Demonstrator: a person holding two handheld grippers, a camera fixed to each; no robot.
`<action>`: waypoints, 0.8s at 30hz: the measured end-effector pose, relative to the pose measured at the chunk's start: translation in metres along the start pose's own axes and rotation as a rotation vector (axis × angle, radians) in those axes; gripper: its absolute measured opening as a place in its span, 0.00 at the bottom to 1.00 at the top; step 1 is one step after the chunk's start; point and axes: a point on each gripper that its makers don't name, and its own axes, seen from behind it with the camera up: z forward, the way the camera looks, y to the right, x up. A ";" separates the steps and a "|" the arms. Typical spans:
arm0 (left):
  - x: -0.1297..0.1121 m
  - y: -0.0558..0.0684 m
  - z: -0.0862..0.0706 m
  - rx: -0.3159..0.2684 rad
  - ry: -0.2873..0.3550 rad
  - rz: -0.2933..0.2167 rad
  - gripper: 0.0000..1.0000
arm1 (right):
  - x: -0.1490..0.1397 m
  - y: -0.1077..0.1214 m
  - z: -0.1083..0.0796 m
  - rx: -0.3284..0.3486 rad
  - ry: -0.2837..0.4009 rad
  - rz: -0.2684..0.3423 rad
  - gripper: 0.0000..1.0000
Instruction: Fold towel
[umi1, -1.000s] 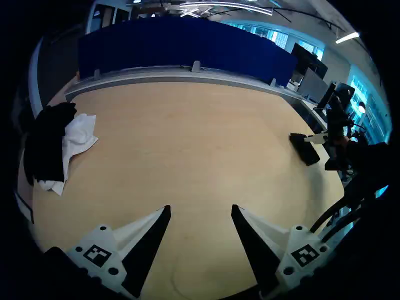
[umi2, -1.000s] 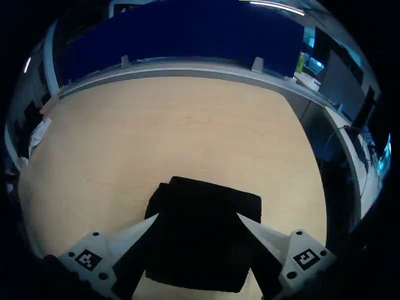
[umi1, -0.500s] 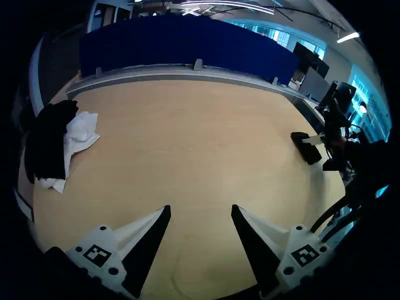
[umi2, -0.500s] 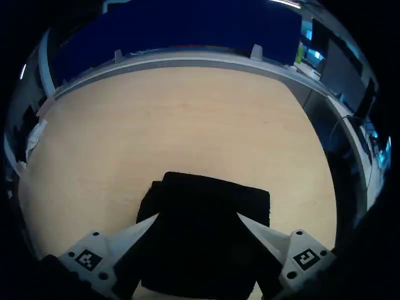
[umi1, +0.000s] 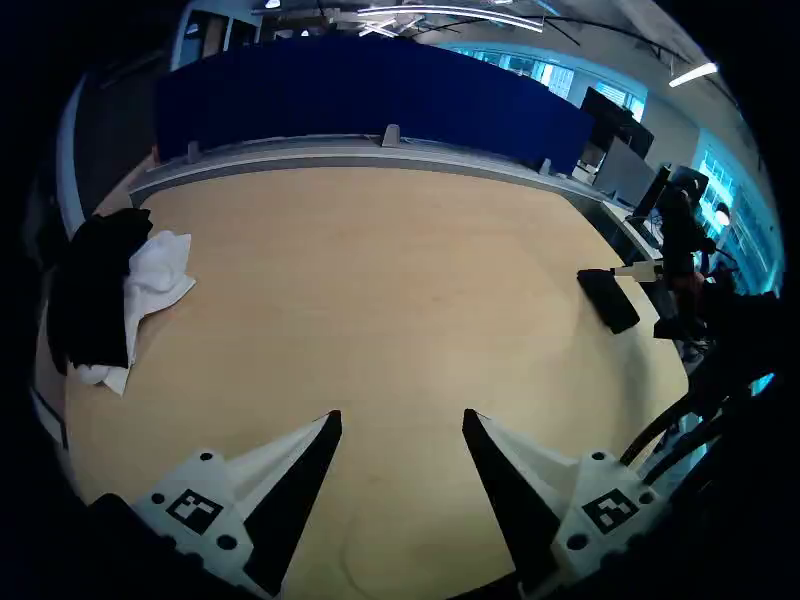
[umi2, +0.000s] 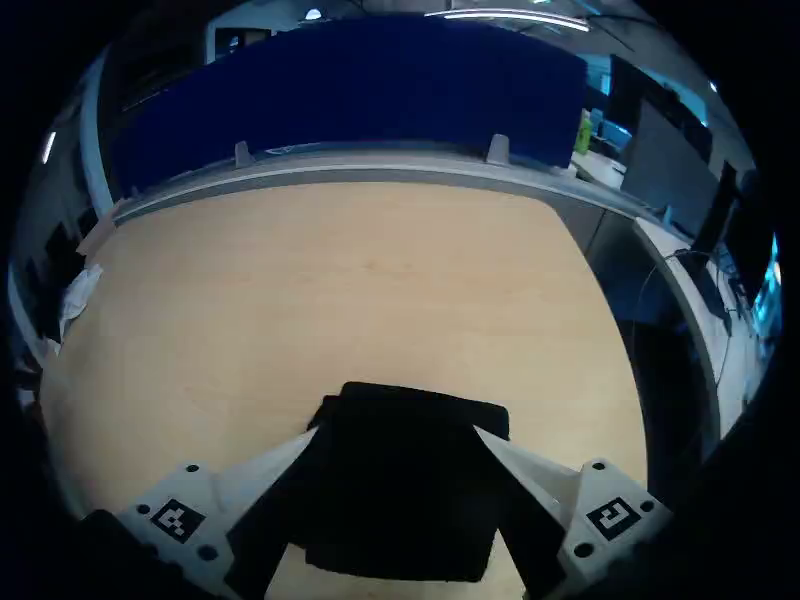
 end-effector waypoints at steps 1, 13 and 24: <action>0.000 0.000 0.000 0.000 0.002 0.000 0.90 | -0.001 -0.001 -0.002 0.001 0.002 0.005 1.00; 0.002 0.002 -0.003 -0.008 0.009 0.005 0.90 | -0.010 -0.014 -0.034 -0.005 0.040 0.047 1.00; 0.007 0.002 -0.002 -0.016 0.019 0.004 0.90 | -0.020 -0.048 -0.076 0.002 0.117 0.067 1.00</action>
